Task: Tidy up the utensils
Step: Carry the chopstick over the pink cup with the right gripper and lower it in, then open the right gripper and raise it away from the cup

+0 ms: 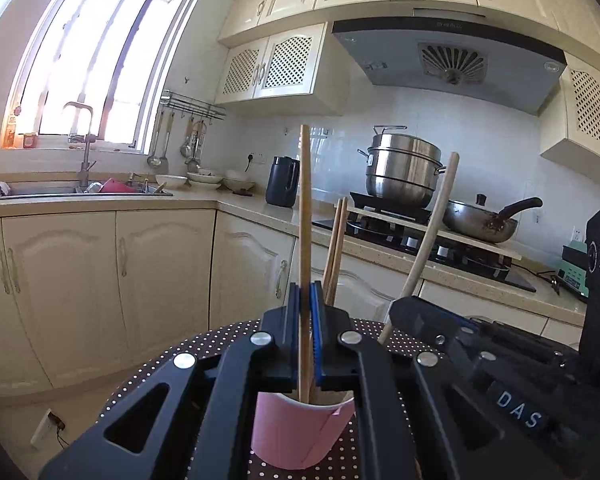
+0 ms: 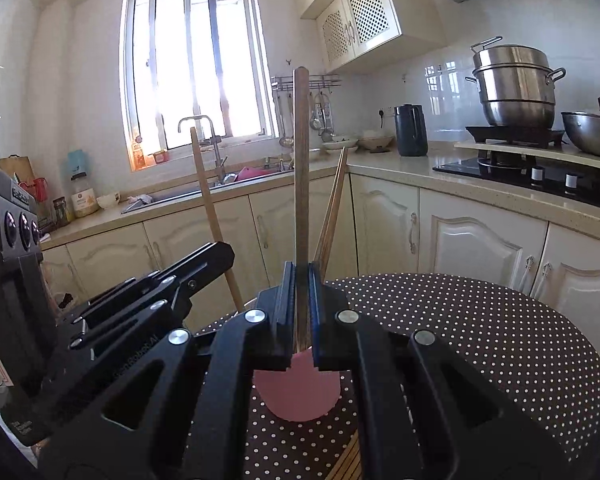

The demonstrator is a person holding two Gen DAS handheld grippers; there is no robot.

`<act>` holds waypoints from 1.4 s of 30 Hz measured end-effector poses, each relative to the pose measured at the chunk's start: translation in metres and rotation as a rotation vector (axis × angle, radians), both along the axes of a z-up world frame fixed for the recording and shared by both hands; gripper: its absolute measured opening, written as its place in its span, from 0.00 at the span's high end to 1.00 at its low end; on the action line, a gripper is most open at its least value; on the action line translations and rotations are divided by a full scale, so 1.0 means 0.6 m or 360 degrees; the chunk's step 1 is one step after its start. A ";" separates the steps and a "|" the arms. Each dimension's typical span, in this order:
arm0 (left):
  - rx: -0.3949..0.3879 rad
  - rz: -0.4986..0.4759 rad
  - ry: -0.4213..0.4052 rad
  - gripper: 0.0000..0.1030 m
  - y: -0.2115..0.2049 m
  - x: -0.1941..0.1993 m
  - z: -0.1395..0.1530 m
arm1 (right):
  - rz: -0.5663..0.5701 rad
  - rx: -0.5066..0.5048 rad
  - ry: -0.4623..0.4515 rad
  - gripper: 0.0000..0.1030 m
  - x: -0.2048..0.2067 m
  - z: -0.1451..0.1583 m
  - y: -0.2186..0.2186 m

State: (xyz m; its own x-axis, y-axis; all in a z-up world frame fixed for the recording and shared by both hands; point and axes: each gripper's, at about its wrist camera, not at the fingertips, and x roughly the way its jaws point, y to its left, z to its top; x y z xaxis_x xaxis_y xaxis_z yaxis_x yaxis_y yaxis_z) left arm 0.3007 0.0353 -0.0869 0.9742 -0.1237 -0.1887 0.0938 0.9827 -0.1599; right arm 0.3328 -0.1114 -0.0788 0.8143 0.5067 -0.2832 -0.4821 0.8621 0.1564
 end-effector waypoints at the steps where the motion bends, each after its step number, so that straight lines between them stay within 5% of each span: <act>1: 0.0014 0.0000 0.0008 0.94 -0.001 -0.002 -0.001 | 0.0002 0.0000 0.0019 0.93 0.001 -0.003 0.001; 10: 0.0066 0.0013 0.0047 0.93 -0.005 -0.023 0.002 | -0.0021 0.0028 0.0071 0.93 -0.012 -0.002 -0.002; 12: 0.0086 0.0049 0.0030 0.87 -0.005 -0.032 0.007 | -0.0028 0.0038 0.0079 0.92 -0.017 0.002 -0.005; 14: 0.0087 0.0072 0.0009 0.70 -0.004 -0.043 0.012 | -0.0028 0.0043 0.0075 0.92 -0.025 0.006 -0.007; 23: 0.0133 0.0122 -0.0058 0.55 -0.001 -0.089 0.041 | -0.0082 0.0065 0.0014 0.59 -0.068 0.037 -0.019; 42: 0.0224 0.0110 -0.0209 0.32 -0.042 -0.222 0.095 | -0.0183 -0.0040 -0.0213 0.48 -0.227 0.097 -0.062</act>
